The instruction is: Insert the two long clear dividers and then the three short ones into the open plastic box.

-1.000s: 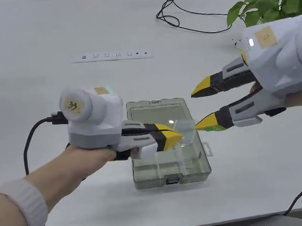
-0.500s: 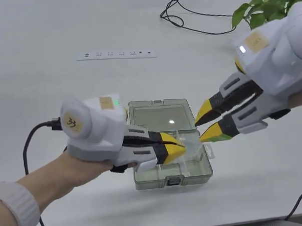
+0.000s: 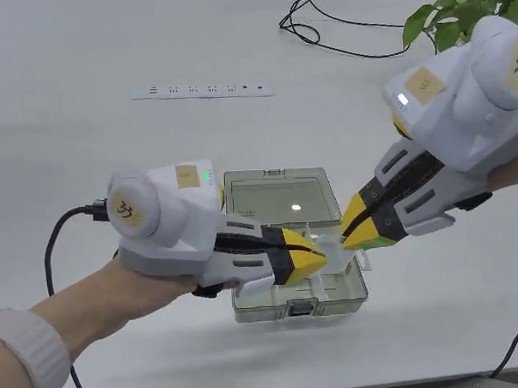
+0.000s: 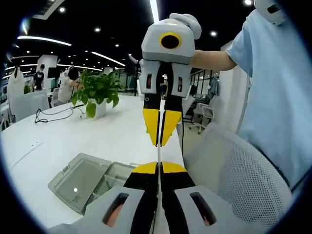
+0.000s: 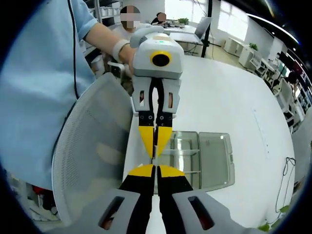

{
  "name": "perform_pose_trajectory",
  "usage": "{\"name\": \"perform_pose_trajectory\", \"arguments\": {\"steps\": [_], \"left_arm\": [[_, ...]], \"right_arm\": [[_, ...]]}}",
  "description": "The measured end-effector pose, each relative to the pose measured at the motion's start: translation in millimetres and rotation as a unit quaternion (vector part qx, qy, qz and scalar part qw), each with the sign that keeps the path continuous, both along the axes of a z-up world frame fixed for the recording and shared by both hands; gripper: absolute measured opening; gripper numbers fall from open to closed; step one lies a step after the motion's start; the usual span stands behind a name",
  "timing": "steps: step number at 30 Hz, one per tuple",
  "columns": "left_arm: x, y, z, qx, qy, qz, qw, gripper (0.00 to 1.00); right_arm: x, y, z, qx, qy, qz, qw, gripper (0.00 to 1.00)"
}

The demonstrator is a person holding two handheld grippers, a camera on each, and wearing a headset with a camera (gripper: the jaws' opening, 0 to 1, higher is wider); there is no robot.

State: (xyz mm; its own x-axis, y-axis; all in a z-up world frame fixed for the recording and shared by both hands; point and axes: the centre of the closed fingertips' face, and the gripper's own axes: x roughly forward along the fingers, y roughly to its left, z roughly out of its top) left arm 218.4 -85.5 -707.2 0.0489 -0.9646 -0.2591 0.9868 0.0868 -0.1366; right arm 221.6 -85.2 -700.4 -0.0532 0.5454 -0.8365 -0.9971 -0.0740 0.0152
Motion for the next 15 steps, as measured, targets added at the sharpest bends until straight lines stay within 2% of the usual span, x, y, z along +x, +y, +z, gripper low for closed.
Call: {"name": "perform_pose_trajectory", "arguments": {"steps": [4,8,14,15], "left_arm": [[-2.1,0.1,-1.7,0.003,-0.004,-0.006,1.0,0.0],[-2.7,0.1,-2.7,0.006,-0.006,-0.005,1.0,0.0],[-1.5,1.2,-3.7,0.007,-0.003,-0.001,1.0,0.0],[-1.5,1.1,-3.9,0.008,0.001,0.0,1.0,0.0]], "right_arm": [[-3.1,-1.3,-1.5,-0.001,0.012,0.003,0.9999,0.03],[-3.5,-1.0,-2.7,-0.002,0.013,0.0,0.9999,0.02],[-3.2,0.2,-2.9,-0.006,0.016,0.0,0.9999,0.02],[-3.3,0.0,-2.8,-0.007,0.017,0.0,0.9998,0.02]]}}
